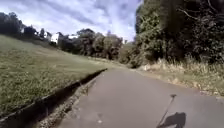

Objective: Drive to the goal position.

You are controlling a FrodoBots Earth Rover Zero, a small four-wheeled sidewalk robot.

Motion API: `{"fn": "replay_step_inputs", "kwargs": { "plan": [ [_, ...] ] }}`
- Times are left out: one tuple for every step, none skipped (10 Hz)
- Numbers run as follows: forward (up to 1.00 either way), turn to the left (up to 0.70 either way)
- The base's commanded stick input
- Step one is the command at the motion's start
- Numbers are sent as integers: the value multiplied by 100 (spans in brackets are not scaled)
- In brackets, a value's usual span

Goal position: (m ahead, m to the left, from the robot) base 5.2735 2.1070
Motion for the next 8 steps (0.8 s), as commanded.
{"fn": "replay_step_inputs", "kwargs": {
  "plan": [
    [70,0],
    [70,0],
    [70,0],
    [70,0],
    [70,0],
    [70,0],
    [70,0],
    [70,0]
  ]
}}
